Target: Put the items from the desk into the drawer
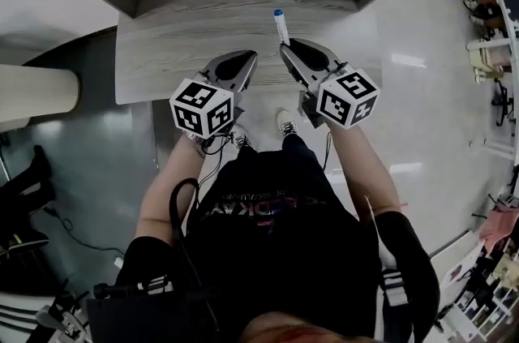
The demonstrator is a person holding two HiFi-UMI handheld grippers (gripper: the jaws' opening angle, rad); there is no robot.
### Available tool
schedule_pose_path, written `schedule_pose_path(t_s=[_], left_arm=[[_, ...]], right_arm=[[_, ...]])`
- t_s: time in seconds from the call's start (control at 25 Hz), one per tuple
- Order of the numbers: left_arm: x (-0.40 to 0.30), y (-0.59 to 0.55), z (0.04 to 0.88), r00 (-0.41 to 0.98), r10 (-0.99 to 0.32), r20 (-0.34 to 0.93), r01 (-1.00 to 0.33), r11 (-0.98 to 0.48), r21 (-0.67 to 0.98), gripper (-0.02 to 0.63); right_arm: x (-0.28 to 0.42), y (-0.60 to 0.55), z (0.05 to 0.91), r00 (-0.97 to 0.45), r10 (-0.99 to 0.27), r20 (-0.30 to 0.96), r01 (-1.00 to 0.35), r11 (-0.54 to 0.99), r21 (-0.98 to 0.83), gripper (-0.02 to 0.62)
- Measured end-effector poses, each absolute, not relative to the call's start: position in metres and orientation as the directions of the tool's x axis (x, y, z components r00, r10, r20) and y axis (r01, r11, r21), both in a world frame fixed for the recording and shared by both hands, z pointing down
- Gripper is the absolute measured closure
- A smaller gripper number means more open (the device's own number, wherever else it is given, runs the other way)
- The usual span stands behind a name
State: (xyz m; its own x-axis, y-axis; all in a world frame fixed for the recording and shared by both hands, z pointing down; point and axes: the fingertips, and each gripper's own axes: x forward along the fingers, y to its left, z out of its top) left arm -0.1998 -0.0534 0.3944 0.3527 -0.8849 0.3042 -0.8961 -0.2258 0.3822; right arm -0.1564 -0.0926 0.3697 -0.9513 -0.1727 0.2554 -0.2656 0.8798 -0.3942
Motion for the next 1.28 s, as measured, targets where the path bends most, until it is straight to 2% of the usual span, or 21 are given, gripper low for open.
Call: schedule_pose_path(t_s=[0.36, 0.64, 0.88, 1.28], left_arm=[[-0.132, -0.059, 0.394, 0.595, -0.739, 0.317, -0.791, -0.47, 0.391, 0.595], [-0.063, -0.056, 0.401, 0.698, -0.629, 0.341, -0.712, -0.563, 0.419, 0.595], [-0.008, -0.059, 0.413, 0.722, -0.574, 0.385, -0.691, -0.576, 0.438, 0.595], [0.013, -0.046, 0.449, 0.709, -0.526, 0.469, -0.705, -0.533, 0.468, 0.595]], right_arm=[[-0.073, -0.089, 0.369, -0.85, -0.459, 0.258, -0.526, 0.738, -0.422, 0.518], [0.016, -0.08, 0.388, -0.742, -0.597, 0.305, -0.66, 0.568, -0.491, 0.518], [0.079, -0.082, 0.411, -0.697, -0.63, 0.341, -0.693, 0.472, -0.545, 0.518], [0.087, -0.068, 0.466, -0.713, -0.566, 0.415, -0.68, 0.413, -0.605, 0.518]])
